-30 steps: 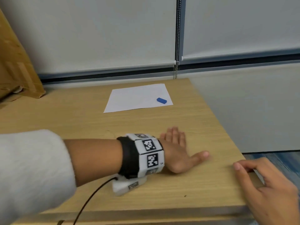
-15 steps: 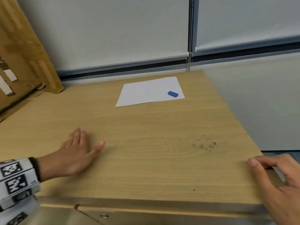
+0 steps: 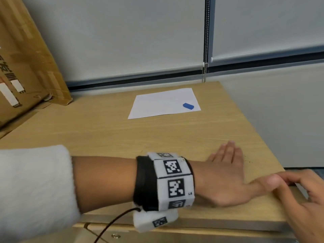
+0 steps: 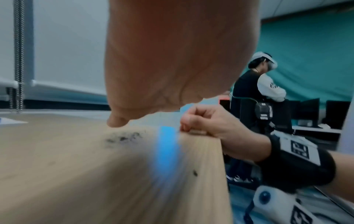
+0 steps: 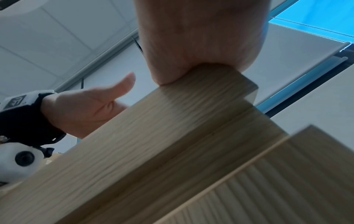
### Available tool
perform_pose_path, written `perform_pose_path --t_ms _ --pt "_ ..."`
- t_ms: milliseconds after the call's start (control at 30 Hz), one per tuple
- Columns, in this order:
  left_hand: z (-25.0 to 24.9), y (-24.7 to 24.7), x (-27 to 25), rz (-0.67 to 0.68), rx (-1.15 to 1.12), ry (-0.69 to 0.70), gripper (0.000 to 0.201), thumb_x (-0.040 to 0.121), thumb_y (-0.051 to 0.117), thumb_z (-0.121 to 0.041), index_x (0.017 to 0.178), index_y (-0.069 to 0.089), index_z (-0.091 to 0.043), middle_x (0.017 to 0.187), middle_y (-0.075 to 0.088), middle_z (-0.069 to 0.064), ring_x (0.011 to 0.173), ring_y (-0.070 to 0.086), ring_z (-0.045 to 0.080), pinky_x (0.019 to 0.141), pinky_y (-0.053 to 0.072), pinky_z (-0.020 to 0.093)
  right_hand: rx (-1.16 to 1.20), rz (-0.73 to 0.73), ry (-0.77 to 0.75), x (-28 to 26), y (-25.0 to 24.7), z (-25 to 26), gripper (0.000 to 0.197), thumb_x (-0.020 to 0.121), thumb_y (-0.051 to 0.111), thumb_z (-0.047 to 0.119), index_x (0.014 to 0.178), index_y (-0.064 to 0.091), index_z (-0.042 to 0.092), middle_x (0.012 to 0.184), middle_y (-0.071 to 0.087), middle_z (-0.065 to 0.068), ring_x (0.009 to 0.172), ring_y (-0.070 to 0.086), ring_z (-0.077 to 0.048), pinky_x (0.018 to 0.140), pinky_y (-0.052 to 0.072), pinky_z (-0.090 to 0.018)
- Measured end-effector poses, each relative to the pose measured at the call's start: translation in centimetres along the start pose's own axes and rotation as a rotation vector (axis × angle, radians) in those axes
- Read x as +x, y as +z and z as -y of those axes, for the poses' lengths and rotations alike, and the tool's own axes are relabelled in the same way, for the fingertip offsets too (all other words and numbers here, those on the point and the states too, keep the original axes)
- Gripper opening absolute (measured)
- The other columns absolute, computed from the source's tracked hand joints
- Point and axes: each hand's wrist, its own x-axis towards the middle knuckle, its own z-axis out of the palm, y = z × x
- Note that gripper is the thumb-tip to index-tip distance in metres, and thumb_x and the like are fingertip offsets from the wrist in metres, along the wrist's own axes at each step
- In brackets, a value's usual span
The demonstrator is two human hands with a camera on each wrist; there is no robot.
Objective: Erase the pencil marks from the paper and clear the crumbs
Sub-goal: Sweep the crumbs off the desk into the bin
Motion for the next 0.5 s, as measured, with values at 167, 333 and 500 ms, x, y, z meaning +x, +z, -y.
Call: perform_pose_path --t_ms 167,333,500 --pt "8.4 -0.8 -4.5 -0.177 -0.001 -0.403 0.105 0.071 -0.002 -0.077 0.147 -0.025 -0.008 0.152 -0.036 0.007 0.143 -0.027 0.021 0.116 -0.010 0.033 -0.064 0.034 0.042 0.0 -0.5 1.4 0.025 0.083 0.050 0.046 0.078 0.063 0.024 0.078 0.058 0.013 0.084 0.054 0.005 0.075 0.036 -0.006" --pt "16.4 2.6 -12.2 -0.100 -0.032 -0.779 0.117 0.059 -0.015 -0.080 0.146 -0.025 -0.004 0.155 -0.031 0.014 0.143 -0.026 0.020 0.119 -0.007 0.035 -0.081 -0.009 0.051 0.0 -0.5 2.0 0.012 0.083 0.058 0.033 0.076 0.062 0.024 0.074 0.059 0.008 0.082 0.051 0.014 0.074 0.031 0.004" --pt "14.6 5.8 -12.4 -0.062 -0.033 -0.687 0.136 0.033 -0.027 -0.094 0.142 -0.035 -0.013 0.152 -0.038 0.008 0.137 -0.034 0.015 0.116 -0.012 0.034 -0.072 0.033 0.081 -0.1 -0.6 2.1 0.013 0.084 0.069 0.028 0.075 0.062 0.021 0.078 0.060 0.008 0.081 0.051 0.013 0.072 0.032 0.002"
